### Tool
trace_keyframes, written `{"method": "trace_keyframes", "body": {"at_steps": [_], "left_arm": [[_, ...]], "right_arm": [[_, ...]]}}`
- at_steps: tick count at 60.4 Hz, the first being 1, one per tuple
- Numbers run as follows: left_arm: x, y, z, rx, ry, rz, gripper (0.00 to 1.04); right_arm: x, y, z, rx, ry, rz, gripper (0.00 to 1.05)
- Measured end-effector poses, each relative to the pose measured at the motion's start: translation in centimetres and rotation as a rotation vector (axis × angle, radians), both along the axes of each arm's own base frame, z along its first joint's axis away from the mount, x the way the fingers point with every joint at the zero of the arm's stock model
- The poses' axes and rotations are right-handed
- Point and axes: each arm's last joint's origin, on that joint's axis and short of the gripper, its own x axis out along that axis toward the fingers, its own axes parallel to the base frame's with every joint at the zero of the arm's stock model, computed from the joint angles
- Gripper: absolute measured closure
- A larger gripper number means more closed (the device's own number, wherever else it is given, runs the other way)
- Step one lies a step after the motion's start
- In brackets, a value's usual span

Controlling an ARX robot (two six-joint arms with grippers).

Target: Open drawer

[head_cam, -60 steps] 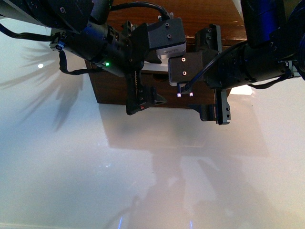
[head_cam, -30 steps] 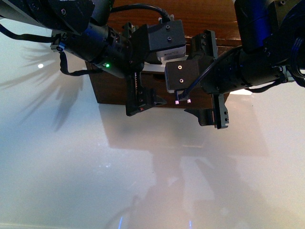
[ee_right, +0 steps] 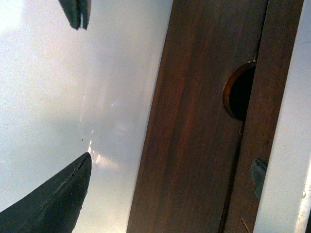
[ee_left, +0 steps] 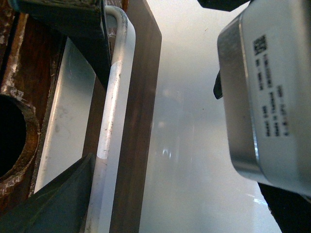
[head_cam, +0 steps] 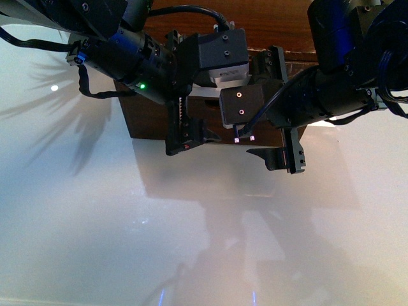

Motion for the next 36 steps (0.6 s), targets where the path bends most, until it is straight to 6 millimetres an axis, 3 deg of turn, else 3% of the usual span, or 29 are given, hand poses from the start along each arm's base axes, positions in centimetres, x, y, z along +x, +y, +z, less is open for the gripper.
{"method": "trace_keyframes", "body": {"at_steps": [36], "left_arm": [[-1.0,-0.3,-0.7,0.002,0.051,-0.056,0.08]], "right_arm": [[-2.1,0.2,0.5,0.004,0.034,0.069,0.09]]}}
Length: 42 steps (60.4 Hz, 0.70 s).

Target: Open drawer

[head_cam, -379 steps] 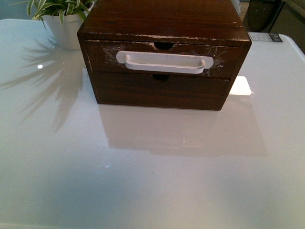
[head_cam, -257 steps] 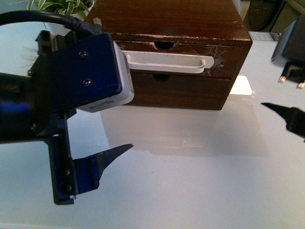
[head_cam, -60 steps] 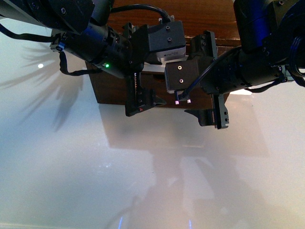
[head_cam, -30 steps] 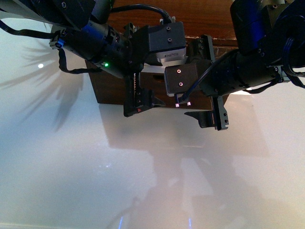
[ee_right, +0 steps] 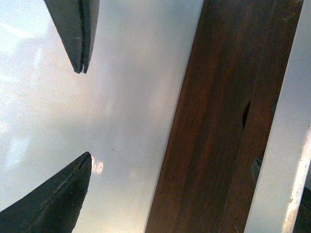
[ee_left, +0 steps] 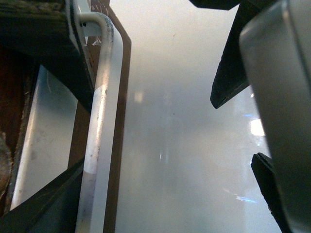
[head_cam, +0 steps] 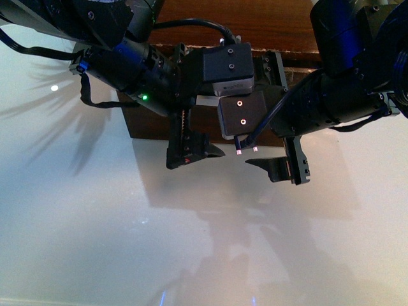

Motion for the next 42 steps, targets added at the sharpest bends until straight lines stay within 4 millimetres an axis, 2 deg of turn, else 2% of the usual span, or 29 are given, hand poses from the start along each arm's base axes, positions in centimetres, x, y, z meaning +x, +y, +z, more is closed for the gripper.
{"method": "trace_keyframes", "body": {"at_steps": [42], "left_arm": [[-4.5,1.4,-0.4,-0.008,0.028,-0.032,0.08]], "right_arm": [[-4.9,0.6,-0.5,-0.024,0.033,0.043,0.09]]}}
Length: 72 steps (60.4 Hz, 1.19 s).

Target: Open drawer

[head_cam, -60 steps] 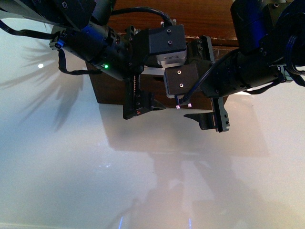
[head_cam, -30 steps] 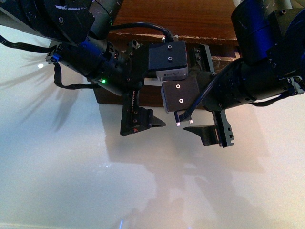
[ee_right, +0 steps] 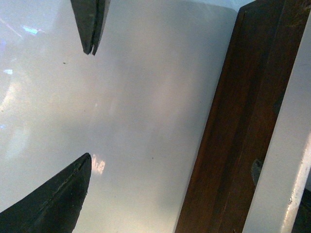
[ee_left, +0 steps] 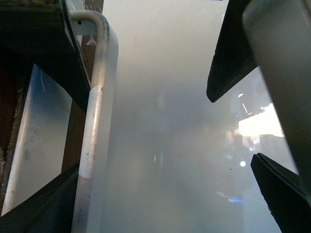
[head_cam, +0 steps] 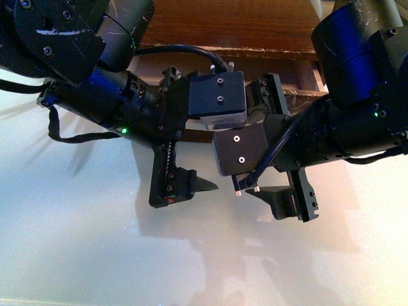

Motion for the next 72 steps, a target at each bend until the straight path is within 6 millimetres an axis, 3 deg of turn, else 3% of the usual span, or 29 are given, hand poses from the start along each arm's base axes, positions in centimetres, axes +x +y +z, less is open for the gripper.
{"method": "trace_keyframes", "body": {"at_steps": [38,72], "left_arm": [[-3.9,1.2,-0.4,-0.007,-0.009,-0.02,0.08],[-5.6,1.7,-0.6,-0.011,-0.003,-0.042,0.08]], "right_arm": [[-4.1,1.4,-0.8,-0.027,0.007,0.033,0.09],[-5.9,1.7,-1.1,-0.037,0.016,0.041,0.09]]}}
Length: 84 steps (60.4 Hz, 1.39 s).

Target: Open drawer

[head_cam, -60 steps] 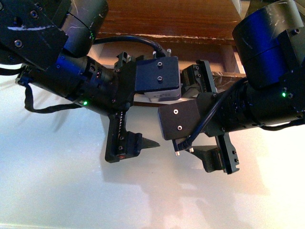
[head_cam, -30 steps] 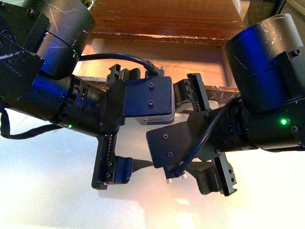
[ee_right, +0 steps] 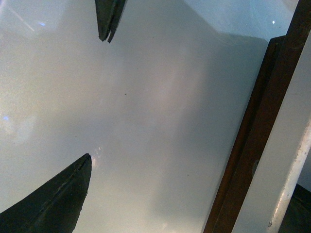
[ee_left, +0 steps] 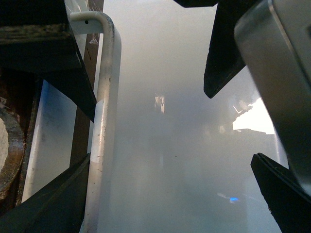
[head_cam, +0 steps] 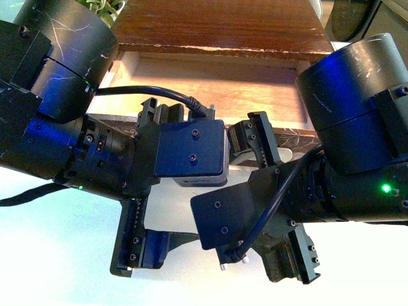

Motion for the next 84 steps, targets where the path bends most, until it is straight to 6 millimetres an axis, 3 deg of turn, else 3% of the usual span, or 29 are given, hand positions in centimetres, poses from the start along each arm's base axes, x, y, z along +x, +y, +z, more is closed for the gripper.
{"method": "trace_keyframes", "body": {"at_steps": [21,41,67,84], "left_arm": [[0.3,0.1,0.6,-0.047,0.003,0.037,0.08],[1.0,0.7,2.5,-0.107,0.014,0.095,0.08],[1.4,2.4,5.6,-0.201,0.04,0.155,0.08],[1.5,5.4,8.6,-0.315,0.097,0.246,0.08]], "right_arm": [[0.4,0.0,-0.1,0.043,-0.024,-0.028,0.09],[1.1,-0.9,0.6,0.08,-0.036,-0.058,0.09],[1.3,-2.1,5.3,0.158,-0.143,-0.112,0.09],[-0.3,-3.7,8.2,0.217,-0.149,-0.166,0.09]]}}
